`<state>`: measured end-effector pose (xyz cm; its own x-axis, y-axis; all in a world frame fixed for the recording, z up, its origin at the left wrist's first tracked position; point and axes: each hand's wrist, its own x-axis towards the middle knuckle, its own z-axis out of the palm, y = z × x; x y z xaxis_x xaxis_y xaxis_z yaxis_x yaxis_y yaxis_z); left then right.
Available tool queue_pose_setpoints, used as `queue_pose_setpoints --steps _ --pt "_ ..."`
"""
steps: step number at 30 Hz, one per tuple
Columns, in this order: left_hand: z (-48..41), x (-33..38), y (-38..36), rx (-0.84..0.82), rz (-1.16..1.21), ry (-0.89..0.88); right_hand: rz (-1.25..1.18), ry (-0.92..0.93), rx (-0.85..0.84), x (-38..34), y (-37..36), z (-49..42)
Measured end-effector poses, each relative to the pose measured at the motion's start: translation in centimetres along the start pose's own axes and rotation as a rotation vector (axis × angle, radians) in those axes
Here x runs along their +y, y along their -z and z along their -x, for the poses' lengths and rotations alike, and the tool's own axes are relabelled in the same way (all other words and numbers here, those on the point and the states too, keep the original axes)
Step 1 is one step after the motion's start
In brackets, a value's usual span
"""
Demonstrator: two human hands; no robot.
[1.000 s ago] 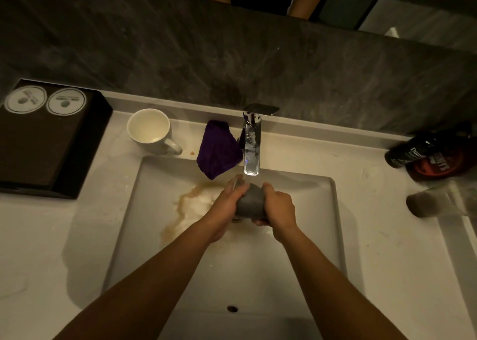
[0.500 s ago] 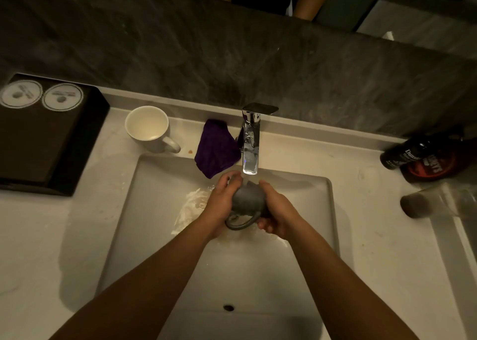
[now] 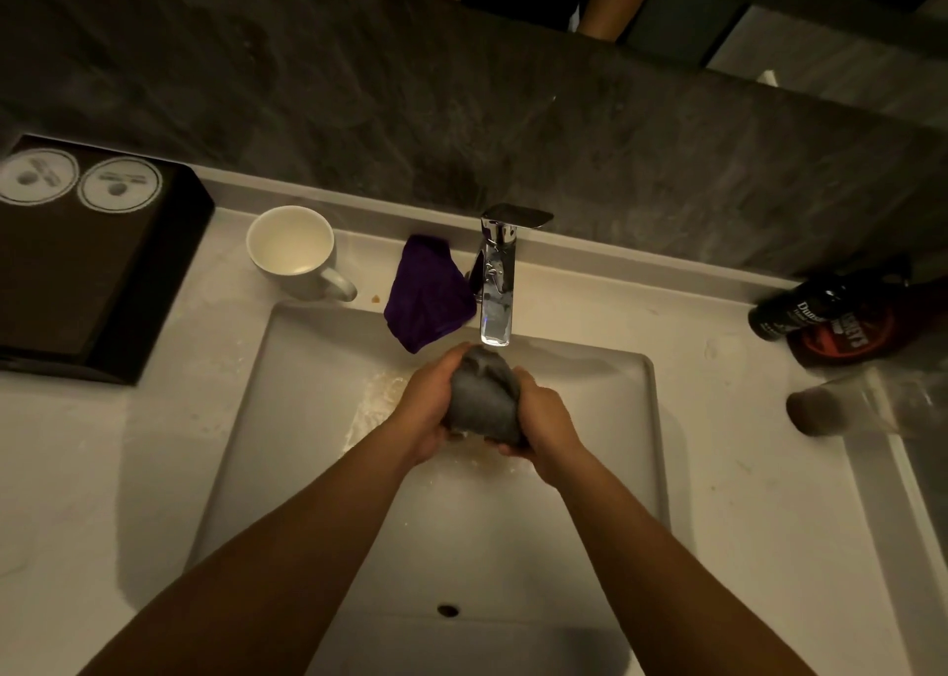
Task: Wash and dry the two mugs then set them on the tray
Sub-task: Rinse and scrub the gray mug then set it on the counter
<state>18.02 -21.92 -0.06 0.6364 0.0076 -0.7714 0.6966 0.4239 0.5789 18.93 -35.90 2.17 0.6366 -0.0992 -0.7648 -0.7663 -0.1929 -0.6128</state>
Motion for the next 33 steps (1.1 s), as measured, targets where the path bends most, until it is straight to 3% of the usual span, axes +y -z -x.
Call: queue_pose_setpoints --steps 3,5,7,11,13,15,17,18,20,23,25,27,31,33 --pt "0.0 1.4 -0.5 -0.075 -0.101 0.119 0.078 0.305 0.134 1.2 -0.6 0.4" --pt "0.0 1.7 -0.7 -0.072 -0.172 0.102 0.063 0.350 0.125 1.7 -0.8 0.6" --pt "0.2 1.5 -0.6 -0.078 -0.239 0.006 0.033 0.275 0.114 1.2 -0.5 0.4" --pt "0.3 -0.6 0.5 -0.107 -0.268 -0.354 -0.155 -0.179 -0.086 -1.0 1.0 -0.2" --pt "0.2 -1.1 0.4 -0.069 -0.204 -0.388 -0.170 -0.205 -0.096 -1.3 1.0 -0.6" --pt "0.4 -0.3 -0.5 0.005 -0.170 -0.271 0.004 0.039 0.036 -0.9 0.2 -1.2" --pt "0.8 1.0 -1.2 0.020 -0.138 -0.041 0.222 0.316 0.155 -0.1 -0.3 -1.1" --pt "0.8 1.2 -1.2 0.001 -0.155 -0.005 0.219 0.362 0.163 0.2 -0.4 -1.0" --pt "0.5 0.7 -1.0 -0.085 -0.233 -0.150 0.043 0.240 0.124 0.0 -0.1 -1.0" --pt "0.7 -0.8 0.2 -0.201 -0.243 -0.406 -0.180 -0.178 -0.075 -1.1 0.5 -0.3" --pt "0.3 -1.0 0.7 -0.187 -0.225 -0.444 -0.201 -0.265 -0.167 -1.1 0.6 -0.1" --pt "0.1 -0.6 0.6 -0.133 -0.252 -0.396 -0.142 -0.161 -0.109 -0.5 0.2 -0.3" --pt "-0.2 1.2 -0.2 0.019 -0.191 -0.066 0.301 0.340 0.057 1.0 -0.7 0.5" --pt "-0.2 2.0 0.0 -0.006 -0.224 0.023 0.400 0.470 0.061 1.9 -0.7 1.0"
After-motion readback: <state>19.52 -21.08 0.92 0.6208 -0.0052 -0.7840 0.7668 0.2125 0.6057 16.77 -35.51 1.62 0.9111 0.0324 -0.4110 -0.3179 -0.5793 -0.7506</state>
